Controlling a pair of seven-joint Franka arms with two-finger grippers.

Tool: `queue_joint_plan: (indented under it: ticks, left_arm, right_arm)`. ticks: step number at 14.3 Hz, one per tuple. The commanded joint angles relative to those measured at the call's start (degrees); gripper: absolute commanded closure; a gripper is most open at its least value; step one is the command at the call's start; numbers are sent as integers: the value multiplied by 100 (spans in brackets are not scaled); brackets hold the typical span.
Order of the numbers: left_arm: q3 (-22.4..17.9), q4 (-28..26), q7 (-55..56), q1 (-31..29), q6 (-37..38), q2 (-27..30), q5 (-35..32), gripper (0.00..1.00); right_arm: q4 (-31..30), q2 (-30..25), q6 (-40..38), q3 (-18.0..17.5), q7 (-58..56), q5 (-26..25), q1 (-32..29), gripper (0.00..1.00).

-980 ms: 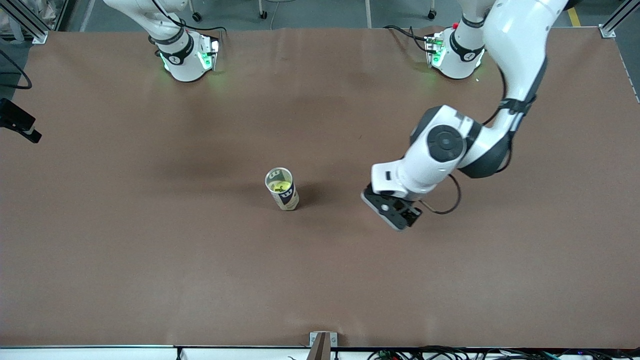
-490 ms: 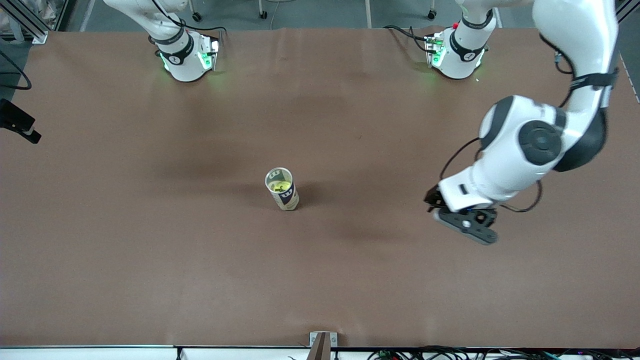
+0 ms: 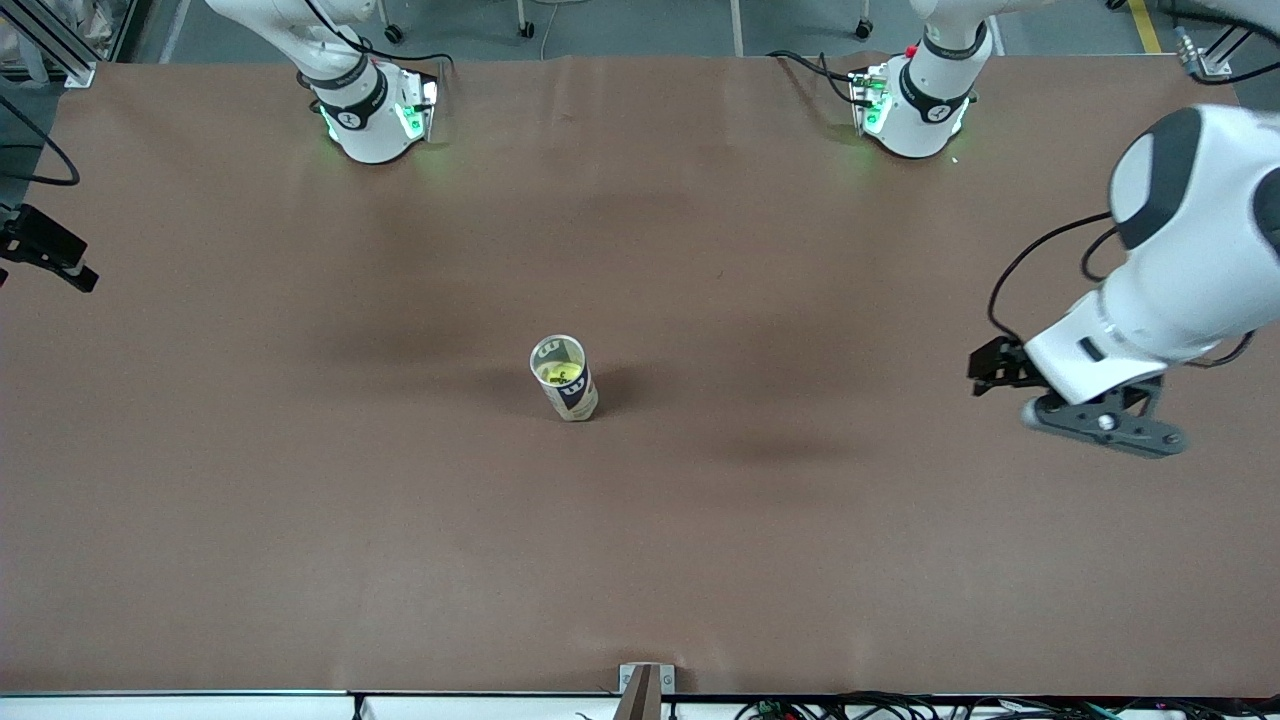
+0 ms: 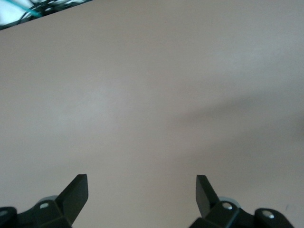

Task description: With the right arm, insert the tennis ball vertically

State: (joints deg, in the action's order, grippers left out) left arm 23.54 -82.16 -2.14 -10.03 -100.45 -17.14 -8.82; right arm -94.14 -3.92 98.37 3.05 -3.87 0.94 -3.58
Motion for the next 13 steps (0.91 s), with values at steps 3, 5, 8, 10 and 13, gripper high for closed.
queue_joint_plan:
  ticks: [3,5,8,10,13]
  left_arm:
    - [-655,-28,64,298,490,772,109,0]
    - [-1165,-28,12,571,964,1054,117,0]
    - [-1762,-55,29,879,1632,1432,441,0]
    - [-2019,-317,46,985,1748,1730,714,0]
    - [-2020,-757,187,985,1748,2152,890,0]
  right_arm:
    - [71,58,-2,82,53,-121,129,0]
    - [71,58,-11,82,53,-103,112,0]
    - [71,58,-28,82,10,-94,120,0]
    - [141,58,-54,82,1,-103,112,0]
    - [159,58,-55,82,1,-112,112,0]
